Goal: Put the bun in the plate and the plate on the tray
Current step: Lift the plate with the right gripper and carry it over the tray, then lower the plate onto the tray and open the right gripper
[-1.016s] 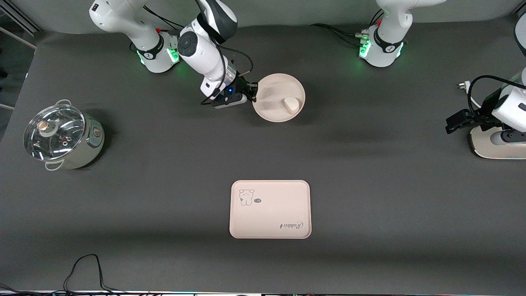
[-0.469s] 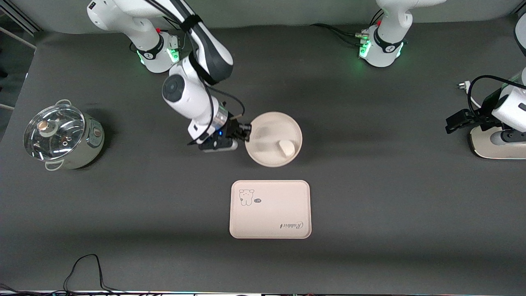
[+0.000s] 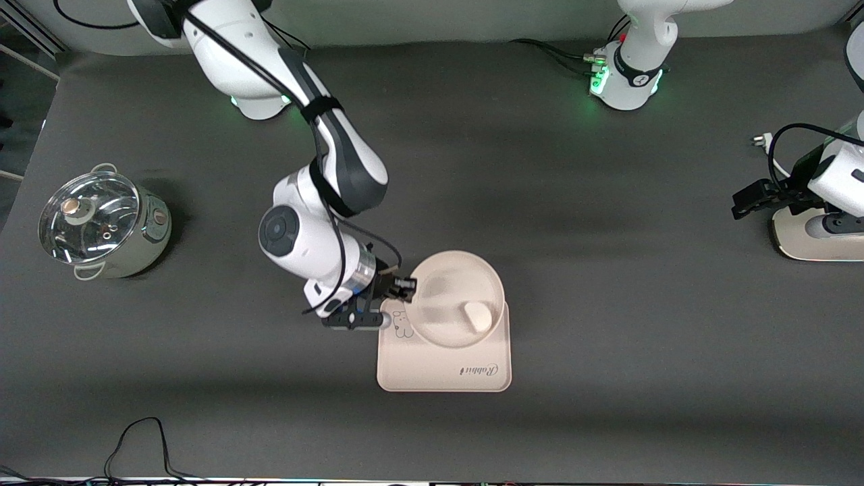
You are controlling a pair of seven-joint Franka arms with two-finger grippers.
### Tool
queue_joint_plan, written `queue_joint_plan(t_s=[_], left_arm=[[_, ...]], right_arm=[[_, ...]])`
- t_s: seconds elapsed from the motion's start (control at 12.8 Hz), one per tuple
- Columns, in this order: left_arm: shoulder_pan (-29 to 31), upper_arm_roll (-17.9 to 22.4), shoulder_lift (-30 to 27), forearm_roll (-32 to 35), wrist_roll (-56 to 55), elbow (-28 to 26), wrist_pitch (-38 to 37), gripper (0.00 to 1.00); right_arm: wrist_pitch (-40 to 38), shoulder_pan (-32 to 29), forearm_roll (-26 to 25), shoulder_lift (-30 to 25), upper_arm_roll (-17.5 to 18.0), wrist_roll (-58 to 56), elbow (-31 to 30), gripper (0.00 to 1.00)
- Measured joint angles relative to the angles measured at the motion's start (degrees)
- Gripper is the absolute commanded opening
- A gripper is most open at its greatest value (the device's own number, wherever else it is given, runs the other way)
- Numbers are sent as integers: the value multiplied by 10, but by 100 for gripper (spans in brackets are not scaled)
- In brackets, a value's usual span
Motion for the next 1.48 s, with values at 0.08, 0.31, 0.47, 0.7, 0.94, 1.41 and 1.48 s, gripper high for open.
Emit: queue_joint_plan(t_s=[0.08,0.31,0.47,0.7,0.94,1.41,1.48], left_arm=[[0,0,0,0,0,0,0,100],[0,0,0,0,0,0,0,100],[0,0,0,0,0,0,0,100],[0,0,0,0,0,0,0,100],[0,0,0,0,0,0,0,100],[0,0,0,0,0,0,0,100],[0,0,0,0,0,0,0,100]], right_arm=[[0,-8,0,27,0,0,34,0],[11,-17,1,85,0,0,81,0],[38,-17,2,117,4,0,85,0],[65,-17,17,157,5,0,86,0],[69,-17,20,169,5,-1,88,46],[67,-16,22,167,5,-1,106,100],[56,-16,22,160,4,-1,112,100]])
